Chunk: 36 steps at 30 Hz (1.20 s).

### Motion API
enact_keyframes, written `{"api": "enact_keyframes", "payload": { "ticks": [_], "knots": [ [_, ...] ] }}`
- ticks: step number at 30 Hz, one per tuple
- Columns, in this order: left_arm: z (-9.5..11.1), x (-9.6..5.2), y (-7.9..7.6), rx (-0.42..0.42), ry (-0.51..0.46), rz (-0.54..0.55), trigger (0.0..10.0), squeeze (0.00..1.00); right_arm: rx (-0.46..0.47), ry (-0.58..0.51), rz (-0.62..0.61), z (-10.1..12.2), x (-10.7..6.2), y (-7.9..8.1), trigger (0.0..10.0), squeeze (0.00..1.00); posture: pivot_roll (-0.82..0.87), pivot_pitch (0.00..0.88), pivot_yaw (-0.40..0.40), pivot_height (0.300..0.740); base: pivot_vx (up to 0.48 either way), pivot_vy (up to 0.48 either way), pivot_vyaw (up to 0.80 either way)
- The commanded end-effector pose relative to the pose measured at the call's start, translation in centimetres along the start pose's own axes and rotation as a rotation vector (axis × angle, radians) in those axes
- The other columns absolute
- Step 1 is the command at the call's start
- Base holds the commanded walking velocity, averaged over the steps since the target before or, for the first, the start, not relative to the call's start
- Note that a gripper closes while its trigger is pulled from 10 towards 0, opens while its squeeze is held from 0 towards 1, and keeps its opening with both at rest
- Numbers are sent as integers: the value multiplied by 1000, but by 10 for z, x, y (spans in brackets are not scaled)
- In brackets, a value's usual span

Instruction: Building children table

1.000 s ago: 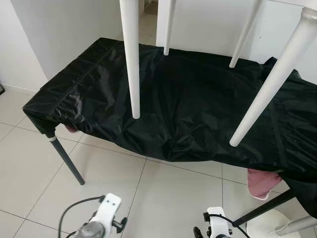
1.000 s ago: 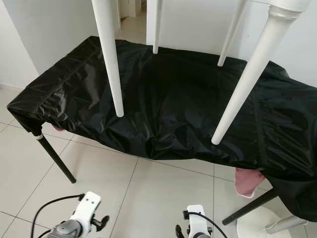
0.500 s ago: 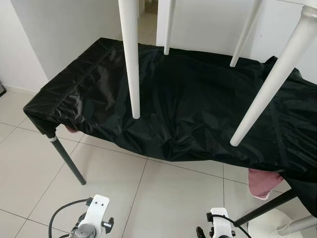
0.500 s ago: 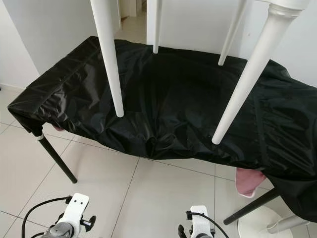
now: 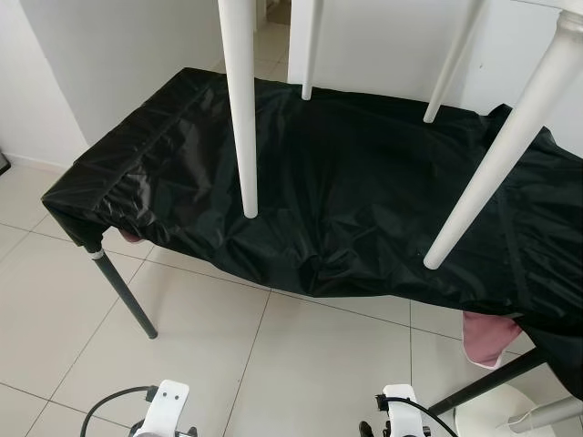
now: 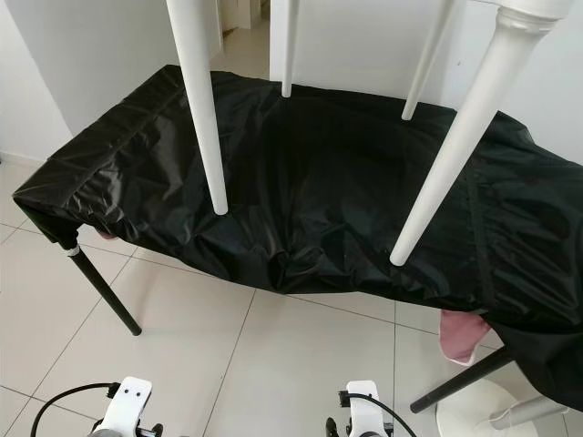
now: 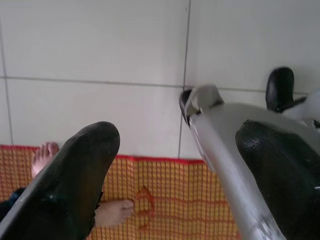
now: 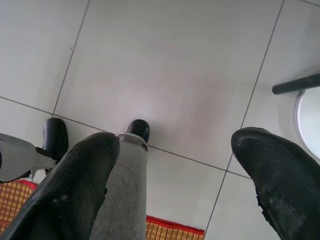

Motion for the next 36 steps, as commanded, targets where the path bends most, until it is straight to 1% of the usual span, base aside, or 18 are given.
{"api": "enact_keyframes", "payload": {
  "ticks": [1,3,5,6,8,10,13,14,18,19,24,27,28,29,36],
  "knots": [
    [-8,-1,5,-7,19,108,10000,0,15,39,3,-10,-2,2,10000,0,35,0,-50,740,0,0,0],
    [-9,-1,3,-9,22,106,10000,0,19,44,4,-12,-2,2,10000,0,34,0,-50,740,0,0,0],
    [-5,1,-7,6,13,63,10000,0,19,41,1,-10,-2,3,10000,0,31,0,-49,740,0,0,0],
    [-5,1,-7,6,13,63,10000,0,19,41,1,-10,-2,3,10000,0,31,0,-49,740,0,0,0],
    [-2,2,-17,33,0,22,10000,0,18,38,3,-9,-2,5,10000,0,32,0,-48,740,0,0,0],
    [-2,2,-19,42,1,9,10000,0,16,39,10,-10,-2,7,10000,0,24,0,-43,740,0,0,0],
    [-4,2,-19,35,6,11,10000,0,12,38,17,-9,-1,9,10000,0,21,0,-40,740,0,0,0],
    [-7,1,-17,16,15,18,10000,0,11,40,20,-10,-2,11,10000,0,3,0,-14,740,0,0,0],
    [-9,1,-17,4,18,21,10000,0,11,42,20,-10,-2,11,10000,0,-1,0,-10,740,0,0,0],
    [-11,1,-18,-15,19,16,10000,0,-2,48,28,-11,-2,14,10000,0,-10,0,-3,740,0,0,0],
    [-11,1,-20,-13,15,6,10000,0,-22,52,43,-12,-2,16,10000,0,-13,0,-3,740,0,0,0],
    [-10,1,-27,38,11,-17,10000,0,-43,58,44,-14,-2,16,10000,0,-10,0,-8,740,0,0,0],
    [-10,1,-27,38,11,-17,10000,0,-43,58,44,-14,-2,16,10000,0,-10,0,-8,740,0,0,0],
    [-10,1,-30,61,8,-28,10000,0,-54,59,45,-14,-2,17,10000,0,-8,0,-8,740,0,0,0],
    [-10,1,-33,81,0,-40,10000,0,-60,62,45,-15,-3,18,10000,0,-6,0,-6,740,0,0,0]
  ]
}}
Point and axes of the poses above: a point about 5 cm out from each wrist's last joint towards the gripper, its own x axis pointing out of the wrist towards the gripper, its own z axis along the axis of the wrist's last joint, y = z × x, the point moved 3 cm from there along x, pointing out of the wrist towards the gripper, and after that the axes turned 9 degrees about -x, right-handed, at the moved point
